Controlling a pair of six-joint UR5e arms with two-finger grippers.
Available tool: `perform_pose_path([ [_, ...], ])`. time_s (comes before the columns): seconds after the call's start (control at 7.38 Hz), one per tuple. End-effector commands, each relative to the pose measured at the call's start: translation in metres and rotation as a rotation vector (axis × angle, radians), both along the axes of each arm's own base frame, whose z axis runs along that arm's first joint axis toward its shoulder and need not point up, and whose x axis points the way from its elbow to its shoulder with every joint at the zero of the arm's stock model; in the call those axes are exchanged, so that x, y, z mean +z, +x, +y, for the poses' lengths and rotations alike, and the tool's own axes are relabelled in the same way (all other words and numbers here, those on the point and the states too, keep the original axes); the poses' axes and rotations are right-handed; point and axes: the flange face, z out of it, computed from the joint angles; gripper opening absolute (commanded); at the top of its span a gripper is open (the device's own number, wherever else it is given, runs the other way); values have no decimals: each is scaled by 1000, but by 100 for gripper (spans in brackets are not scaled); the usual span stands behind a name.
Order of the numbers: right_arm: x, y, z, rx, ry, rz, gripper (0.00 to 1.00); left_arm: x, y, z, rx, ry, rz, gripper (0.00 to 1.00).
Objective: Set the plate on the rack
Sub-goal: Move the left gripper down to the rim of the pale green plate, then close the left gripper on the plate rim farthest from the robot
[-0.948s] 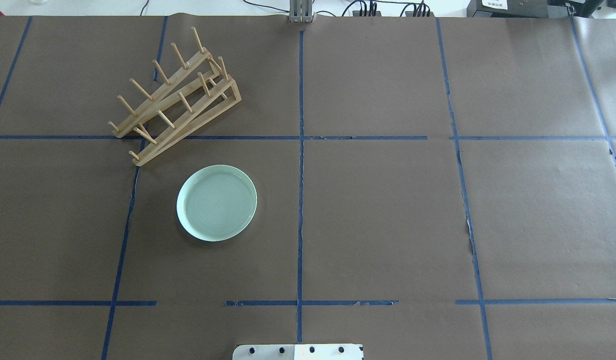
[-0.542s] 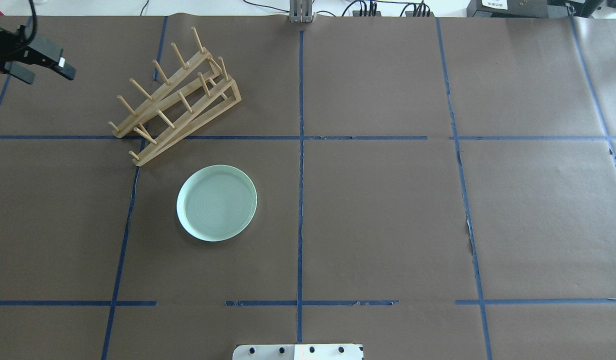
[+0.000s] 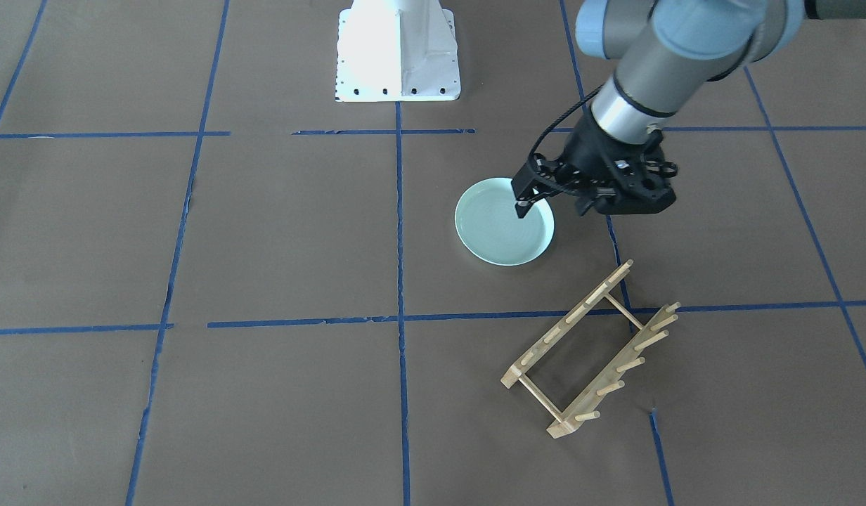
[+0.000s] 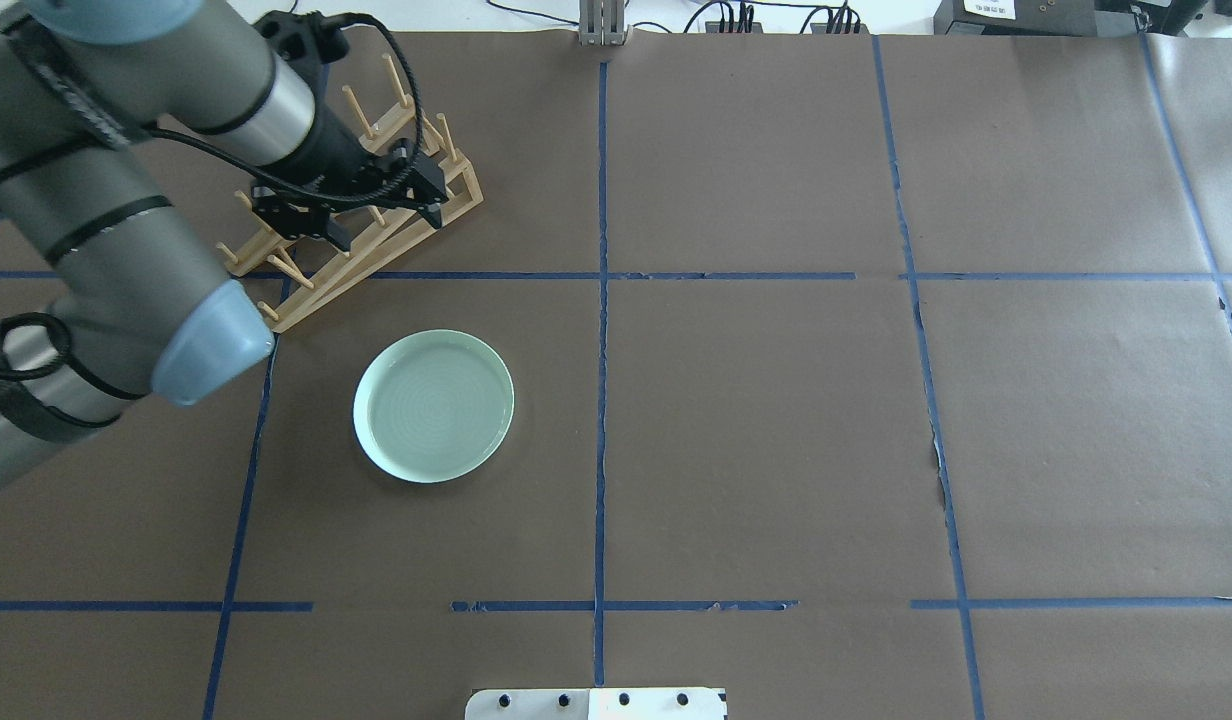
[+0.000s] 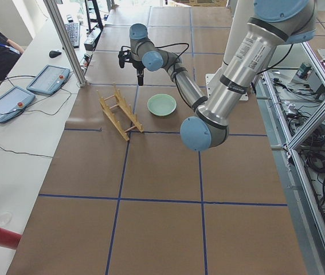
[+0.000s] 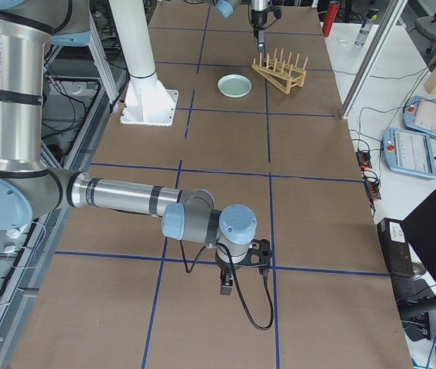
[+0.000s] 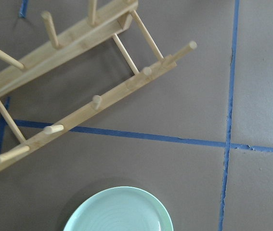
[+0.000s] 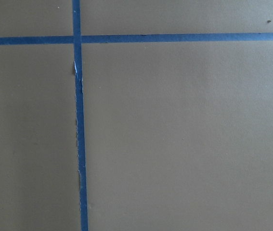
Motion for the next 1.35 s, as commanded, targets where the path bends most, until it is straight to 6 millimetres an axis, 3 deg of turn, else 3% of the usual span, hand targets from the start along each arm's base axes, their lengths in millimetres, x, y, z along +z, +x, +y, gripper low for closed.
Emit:
perform_pose_path([
  [0.0,1,0,0,0,-1,0,100,-12,113,25,27,-71,-188,100],
  [0.14,0,1,0,1,0,0,100,-14,135,36,50,-77,-219,100],
  [0.27,0,0,0,0,0,0,100,-3,172,42,63,-136,-266,100],
  [0.54,0,1,0,1,0,0,100,14,202,48,67,-147,-327,99],
  [0.68,0,1,0,1,0,0,100,23,215,54,66,-130,-354,92],
  [0.95,0,1,0,1,0,0,100,33,216,55,68,-133,-366,66],
  [1.22,0,1,0,1,0,0,100,39,216,56,69,-136,-372,55],
])
